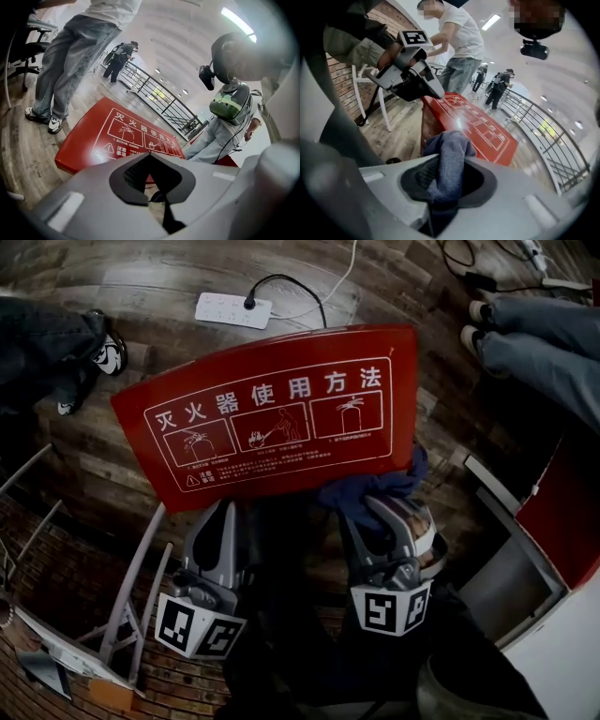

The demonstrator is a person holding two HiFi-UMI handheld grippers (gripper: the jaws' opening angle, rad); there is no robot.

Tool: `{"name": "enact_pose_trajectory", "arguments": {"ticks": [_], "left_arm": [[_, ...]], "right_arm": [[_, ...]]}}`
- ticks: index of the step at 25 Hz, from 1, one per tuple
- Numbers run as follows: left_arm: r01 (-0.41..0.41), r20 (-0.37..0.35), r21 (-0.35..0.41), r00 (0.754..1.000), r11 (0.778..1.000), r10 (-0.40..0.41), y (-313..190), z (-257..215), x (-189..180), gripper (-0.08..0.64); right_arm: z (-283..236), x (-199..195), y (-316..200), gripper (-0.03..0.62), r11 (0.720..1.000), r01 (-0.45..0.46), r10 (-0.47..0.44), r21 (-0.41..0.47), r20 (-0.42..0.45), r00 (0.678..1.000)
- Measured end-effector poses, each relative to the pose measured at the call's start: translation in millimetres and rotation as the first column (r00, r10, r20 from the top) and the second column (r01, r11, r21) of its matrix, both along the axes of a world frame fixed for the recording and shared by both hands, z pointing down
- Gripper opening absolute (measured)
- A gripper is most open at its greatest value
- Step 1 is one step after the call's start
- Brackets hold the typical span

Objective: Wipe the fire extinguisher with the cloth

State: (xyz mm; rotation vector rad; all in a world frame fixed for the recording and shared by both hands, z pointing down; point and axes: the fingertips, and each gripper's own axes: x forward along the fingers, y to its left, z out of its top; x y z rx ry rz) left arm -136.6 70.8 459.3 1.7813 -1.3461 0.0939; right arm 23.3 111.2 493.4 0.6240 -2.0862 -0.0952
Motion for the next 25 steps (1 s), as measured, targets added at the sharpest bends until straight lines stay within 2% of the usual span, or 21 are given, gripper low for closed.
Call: {"name": "enact_pose_trajectory", "arguments": {"ticks": [1,2,3,4,5,6,7,8,10,11,12,13,15,17,19,22,25], "left_arm": [[-0.008,-0.002,0.004,1.0,1.0,0.008,1.7,-0.8,-3.1,-0.009],[-0.017,-0.003,0.007,1.0,1.0,0.017,3.9,-1.9,-6.0,-0.009],[-0.029,-0.003,0.009,1.0,1.0,0.029,6.4,-3.1,-8.5,-0.009],[-0.041,-0.002,0.01,0.999,0.999,0.041,8.9,-4.2,-10.7,-0.009],[-0.054,0.001,0.01,0.999,0.998,0.054,11.1,-5.0,-12.4,-0.009],[-0.066,0.005,0.01,0.998,0.998,0.065,13.1,-5.6,-13.7,-0.009],[-0.073,0.008,0.009,0.997,0.997,0.073,15.2,-6.0,-14.4,-0.009],[-0.076,0.01,0.009,0.997,0.997,0.075,17.6,-6.4,-14.4,-0.009],[-0.072,0.011,0.002,0.997,0.997,0.072,23.6,-5.1,-12.9,-0.009],[-0.071,0.009,-0.005,0.997,0.997,0.071,26.3,-2.8,-11.3,-0.009],[-0.071,0.004,-0.01,0.997,0.997,0.071,28.0,0.1,-8.8,-0.009],[-0.07,-0.004,-0.014,0.998,0.997,0.07,29.0,2.8,-5.6,-0.009],[-0.068,-0.025,-0.016,0.997,0.998,0.067,30.9,4.1,0.7,-0.009],[-0.065,-0.041,-0.009,0.997,0.998,0.064,32.0,2.7,3.1,-0.009],[-0.065,-0.043,-0.001,0.997,0.998,0.065,34.6,2.7,0.7,-0.009],[-0.067,-0.036,0.0,0.997,0.998,0.067,42.8,4.7,-9.6,-0.009],[-0.071,-0.033,0.0,0.997,0.998,0.07,50.4,7.1,-21.4,-0.009]], "right_arm": [[-0.8,11.4,-3.3,0.084,0.998,-0.062,0.064,-0.021,0.059,0.996],[-4.8,22.4,-10.3,0.084,0.986,-0.144,0.156,-0.085,0.169,0.973],[-10.2,34.6,-20.6,0.084,0.952,-0.238,0.288,-0.193,0.298,0.91],[-15.8,48.4,-32.7,0.084,0.892,-0.323,0.435,-0.317,0.408,0.803],[-20.6,62.8,-44.9,0.084,0.823,-0.382,0.558,-0.42,0.476,0.68],[-24.6,75.2,-56.0,0.084,0.777,-0.416,0.626,-0.473,0.508,0.592],[-28.9,81.7,-64.6,0.084,0.771,-0.434,0.636,-0.466,0.521,0.57],[-33.9,80.1,-68.5,0.083,0.8,-0.439,0.599,-0.408,0.519,0.609],[-37.6,57.9,-51.3,0.083,0.891,-0.387,0.454,-0.237,0.447,0.77],[-32.0,43.2,-31.2,0.083,0.93,-0.326,0.367,-0.17,0.377,0.85],[-23.2,27.1,-11.2,0.083,0.962,-0.247,0.273,-0.119,0.307,0.912],[-13.8,10.2,4.1,0.083,0.983,-0.168,0.182,-0.077,0.256,0.949],[2.9,-20.8,17.4,0.083,0.998,-0.071,0.069,0.001,0.209,0.976],[17.6,-48.8,12.6,0.083,0.997,-0.052,0.039,0.064,0.199,0.979],[30.3,-75.6,6.5,0.083,0.994,-0.058,0.037,0.097,0.204,0.978],[43.2,-107.7,7.6,0.081,0.992,-0.091,0.068,0.087,0.24,0.968],[52.8,-109.4,5.7,0.081,0.987,-0.133,0.111,0.085,0.223,0.968]]}}
